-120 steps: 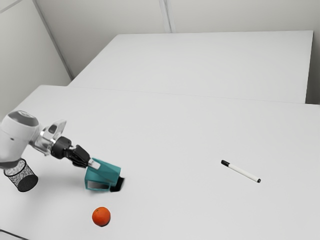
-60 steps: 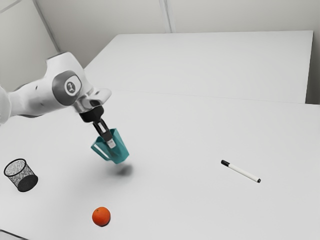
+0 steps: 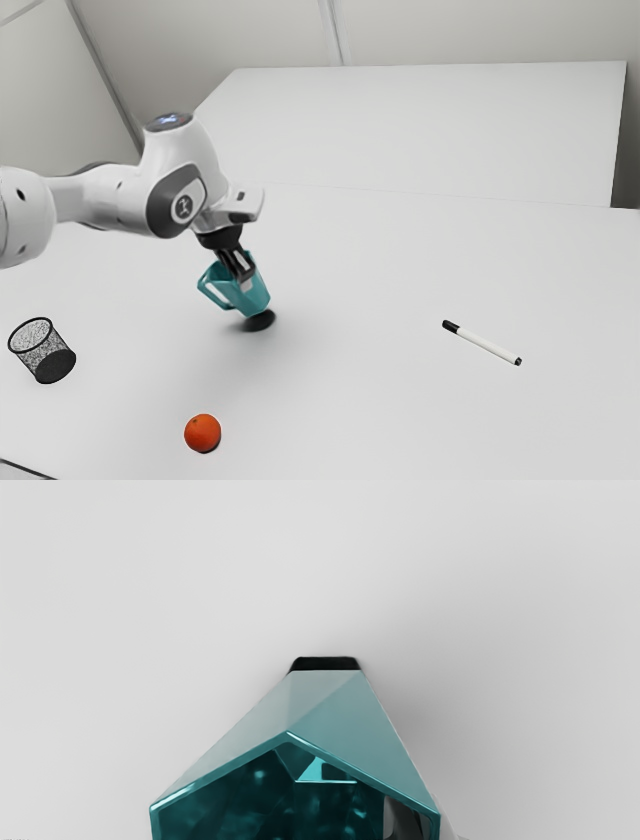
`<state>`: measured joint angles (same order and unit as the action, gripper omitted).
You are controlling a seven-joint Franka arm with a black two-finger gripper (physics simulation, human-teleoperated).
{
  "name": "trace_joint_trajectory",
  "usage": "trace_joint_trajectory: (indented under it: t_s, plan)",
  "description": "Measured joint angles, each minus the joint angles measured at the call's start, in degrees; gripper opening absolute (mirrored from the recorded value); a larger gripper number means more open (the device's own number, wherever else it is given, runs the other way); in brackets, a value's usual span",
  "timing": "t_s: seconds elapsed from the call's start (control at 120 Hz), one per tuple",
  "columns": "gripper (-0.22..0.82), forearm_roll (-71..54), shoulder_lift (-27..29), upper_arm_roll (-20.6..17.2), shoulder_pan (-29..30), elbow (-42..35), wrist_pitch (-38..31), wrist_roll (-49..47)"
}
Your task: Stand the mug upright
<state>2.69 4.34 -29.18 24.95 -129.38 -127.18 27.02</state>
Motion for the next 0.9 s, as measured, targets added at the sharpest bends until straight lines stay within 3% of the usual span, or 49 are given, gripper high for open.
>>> trace_joint_trajectory:
  t_s: [0.442,0.675,0.9]
  plan:
    - [-0.18,-3.6,-3.6,-0.1,0.1,0.2,-2.7,-10.1]
    - [0.29,-3.9,-2.5,-1.4,0.6,0.7,-2.6,-13.1]
    - [0.50,-3.9,0.3,-2.6,-0.9,5.5,1.3,-15.2]
